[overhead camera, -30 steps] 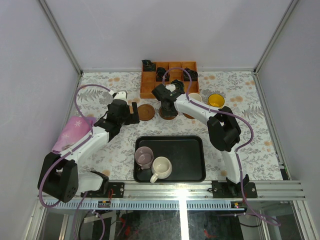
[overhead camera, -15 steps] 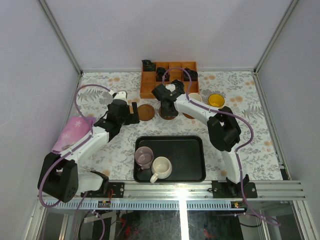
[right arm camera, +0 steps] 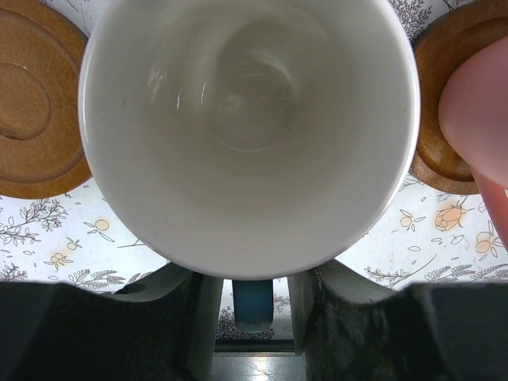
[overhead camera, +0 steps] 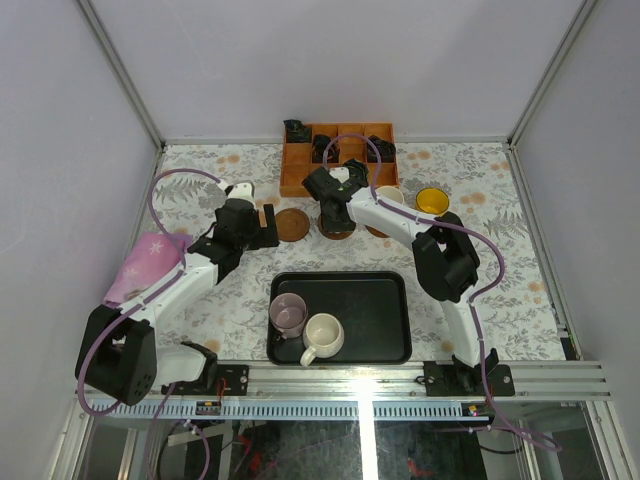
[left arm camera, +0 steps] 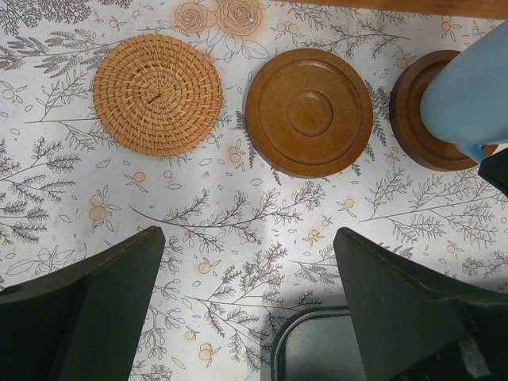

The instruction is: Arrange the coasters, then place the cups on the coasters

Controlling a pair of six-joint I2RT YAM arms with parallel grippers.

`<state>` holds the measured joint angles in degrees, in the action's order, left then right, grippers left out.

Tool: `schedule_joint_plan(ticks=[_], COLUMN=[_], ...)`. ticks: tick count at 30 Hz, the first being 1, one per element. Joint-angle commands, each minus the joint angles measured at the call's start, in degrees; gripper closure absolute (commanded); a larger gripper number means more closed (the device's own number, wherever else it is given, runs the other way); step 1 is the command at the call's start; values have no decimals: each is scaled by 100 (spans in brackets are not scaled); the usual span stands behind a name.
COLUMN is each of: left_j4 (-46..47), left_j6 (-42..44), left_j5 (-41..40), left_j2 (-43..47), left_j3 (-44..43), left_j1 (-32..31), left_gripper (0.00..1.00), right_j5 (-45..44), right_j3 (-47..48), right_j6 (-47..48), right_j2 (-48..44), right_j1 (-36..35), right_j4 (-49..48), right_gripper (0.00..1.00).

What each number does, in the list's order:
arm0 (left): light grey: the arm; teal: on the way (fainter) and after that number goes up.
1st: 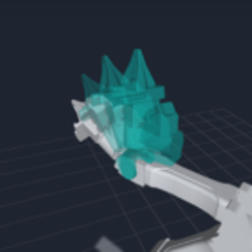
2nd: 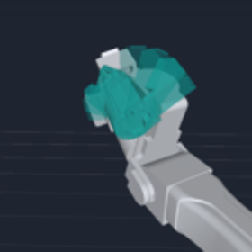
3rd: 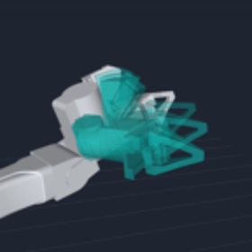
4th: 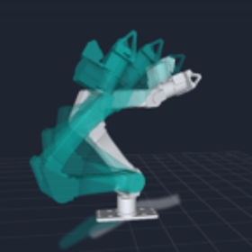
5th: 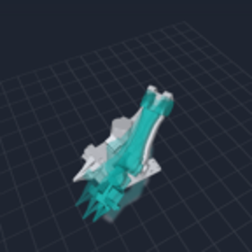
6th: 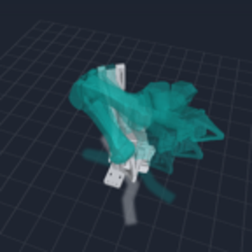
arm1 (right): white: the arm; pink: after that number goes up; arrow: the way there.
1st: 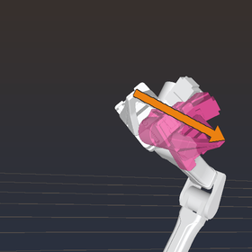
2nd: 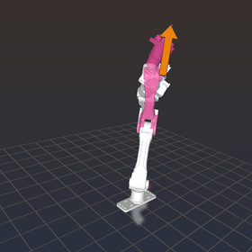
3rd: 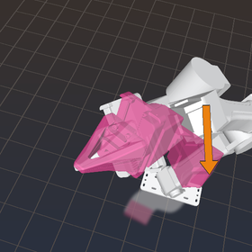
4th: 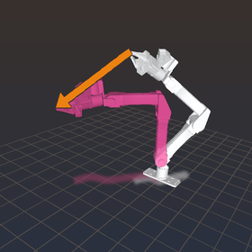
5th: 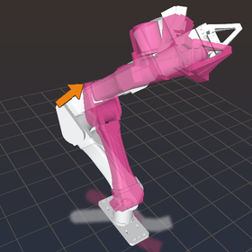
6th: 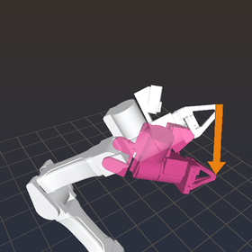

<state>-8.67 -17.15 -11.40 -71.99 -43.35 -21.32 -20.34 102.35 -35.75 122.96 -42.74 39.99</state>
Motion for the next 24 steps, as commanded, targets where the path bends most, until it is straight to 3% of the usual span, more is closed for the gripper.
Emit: schedule_joint_plan(ticks=[1,11,24], left_j4=[297,265,-194], left_j6=[18,36,-219], left_j5=[-12,-11,3], left_j2=[104,104,580], left_j3=[53,26,27], left_j1=[-30,-30,-45], left_gripper=[12,12,11], right_j5=[-185,-99,364], right_j3=[227,-334,-2522], right_j6=[30,52,469], right_j2=[-2,-788,-3312], right_j1=[23,-18,-122], right_j4=[-22,41,-345], right_gripper=[58,37,33])
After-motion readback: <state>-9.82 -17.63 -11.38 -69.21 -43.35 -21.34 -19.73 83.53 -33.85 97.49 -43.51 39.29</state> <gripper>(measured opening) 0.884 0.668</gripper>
